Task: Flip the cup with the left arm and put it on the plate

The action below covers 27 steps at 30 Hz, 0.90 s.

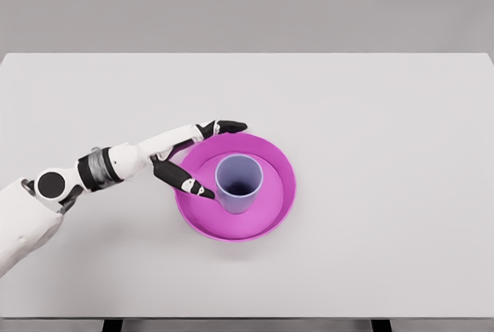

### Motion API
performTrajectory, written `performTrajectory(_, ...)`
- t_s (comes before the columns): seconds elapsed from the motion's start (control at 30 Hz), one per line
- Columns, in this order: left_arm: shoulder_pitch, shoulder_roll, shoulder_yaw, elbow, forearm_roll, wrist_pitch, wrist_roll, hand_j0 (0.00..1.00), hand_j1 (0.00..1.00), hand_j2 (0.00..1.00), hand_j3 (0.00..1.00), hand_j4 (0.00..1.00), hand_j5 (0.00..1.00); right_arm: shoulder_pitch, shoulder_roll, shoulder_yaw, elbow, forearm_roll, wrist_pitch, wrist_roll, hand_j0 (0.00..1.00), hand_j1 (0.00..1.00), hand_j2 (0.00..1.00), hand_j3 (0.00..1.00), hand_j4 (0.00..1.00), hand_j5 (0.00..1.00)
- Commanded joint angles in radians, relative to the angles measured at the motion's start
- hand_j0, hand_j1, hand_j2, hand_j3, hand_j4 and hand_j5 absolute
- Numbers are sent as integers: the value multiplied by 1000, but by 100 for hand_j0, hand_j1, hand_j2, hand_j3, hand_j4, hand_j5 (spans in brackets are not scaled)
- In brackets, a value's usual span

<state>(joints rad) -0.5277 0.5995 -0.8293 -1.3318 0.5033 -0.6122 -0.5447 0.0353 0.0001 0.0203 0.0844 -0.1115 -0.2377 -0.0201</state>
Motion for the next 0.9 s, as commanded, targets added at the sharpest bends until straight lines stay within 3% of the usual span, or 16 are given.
performTrajectory(0.0,0,23,15,0,8,1,0,100,100,100,100,100,100,0,0,0,0,0,0,0,100,100,100,100,100,100)
performTrajectory(0.17,14,80,35,8,6,1,-1,100,100,100,100,100,100,0,0,0,0,0,0,0,100,100,100,100,100,100)
performTrajectory(0.3,77,141,144,17,1,1,-6,100,100,100,100,100,100,0,0,0,0,0,0,0,100,100,100,100,100,100)
performTrajectory(0.43,80,160,180,40,-43,1,-8,100,100,100,100,100,100,0,0,0,0,0,0,0,100,100,100,100,100,100)
performTrajectory(0.53,86,151,278,63,-189,1,-8,100,100,100,100,100,100,0,0,0,0,0,0,0,100,100,100,100,100,100)
performTrajectory(0.73,167,141,555,151,-425,1,-9,100,100,100,100,100,100,0,0,0,0,0,0,0,100,100,100,100,100,100)
performTrajectory(0.87,209,89,722,146,-587,1,-15,100,100,100,100,100,100,0,0,0,0,0,0,0,100,100,100,100,100,100)
